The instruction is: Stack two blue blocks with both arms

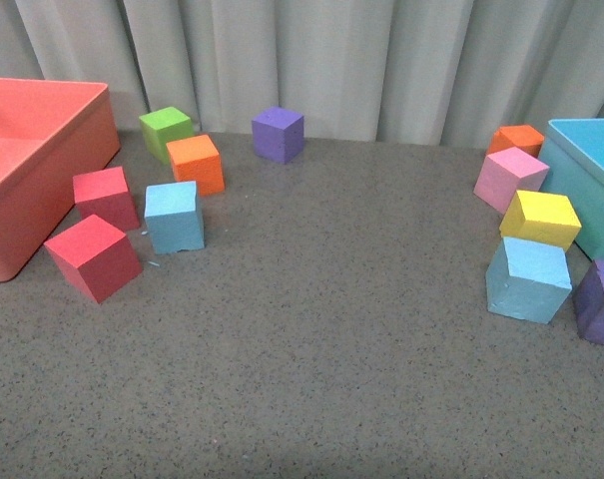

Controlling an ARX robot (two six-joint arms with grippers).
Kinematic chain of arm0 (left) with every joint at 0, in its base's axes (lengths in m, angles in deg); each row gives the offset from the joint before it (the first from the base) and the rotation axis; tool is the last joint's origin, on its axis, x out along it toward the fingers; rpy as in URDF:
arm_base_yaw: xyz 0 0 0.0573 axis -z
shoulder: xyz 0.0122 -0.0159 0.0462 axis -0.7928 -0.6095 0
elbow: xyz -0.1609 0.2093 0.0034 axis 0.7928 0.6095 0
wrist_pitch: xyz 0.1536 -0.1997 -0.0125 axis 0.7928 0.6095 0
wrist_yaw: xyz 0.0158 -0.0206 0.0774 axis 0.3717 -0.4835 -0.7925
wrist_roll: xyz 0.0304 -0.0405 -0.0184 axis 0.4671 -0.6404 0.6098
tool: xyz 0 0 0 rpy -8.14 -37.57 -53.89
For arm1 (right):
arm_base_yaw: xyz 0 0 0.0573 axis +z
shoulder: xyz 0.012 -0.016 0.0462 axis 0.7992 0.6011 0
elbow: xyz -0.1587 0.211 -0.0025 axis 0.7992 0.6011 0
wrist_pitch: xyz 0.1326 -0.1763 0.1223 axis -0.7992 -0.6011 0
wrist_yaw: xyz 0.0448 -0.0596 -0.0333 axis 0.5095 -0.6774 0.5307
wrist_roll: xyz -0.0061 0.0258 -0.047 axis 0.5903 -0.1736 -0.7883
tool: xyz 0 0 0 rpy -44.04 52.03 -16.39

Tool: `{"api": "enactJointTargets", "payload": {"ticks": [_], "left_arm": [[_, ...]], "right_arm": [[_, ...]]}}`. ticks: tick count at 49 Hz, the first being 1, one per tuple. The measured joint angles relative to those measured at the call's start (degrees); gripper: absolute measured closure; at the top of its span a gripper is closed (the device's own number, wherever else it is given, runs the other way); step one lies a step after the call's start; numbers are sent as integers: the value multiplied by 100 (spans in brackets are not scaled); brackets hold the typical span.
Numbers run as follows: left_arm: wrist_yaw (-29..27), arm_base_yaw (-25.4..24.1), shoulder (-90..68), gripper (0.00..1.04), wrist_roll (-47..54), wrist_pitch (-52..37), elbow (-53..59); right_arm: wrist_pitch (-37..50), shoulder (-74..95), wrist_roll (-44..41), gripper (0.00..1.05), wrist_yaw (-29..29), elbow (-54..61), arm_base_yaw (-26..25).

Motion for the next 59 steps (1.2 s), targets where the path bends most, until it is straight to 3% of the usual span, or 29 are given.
{"api": "enactJointTargets", "payload": {"ticks": [51,53,54,57,59], "left_arm": [[0,0,0,7,0,0,0],[0,0,0,7,0,0,0],[0,0,0,7,0,0,0],[-2,0,0,7,0,0,0],[-2,0,0,7,0,0,0]], "right_arm": [[0,2,-2,10,0,0,0],[39,85,-188,10,-422,-2,146],[114,260,-520,10,-1224,-22,365],[450,861,-1045,10,-2367,-50,664],[767,1303,-1145,10,-2522,-83,654]]}}
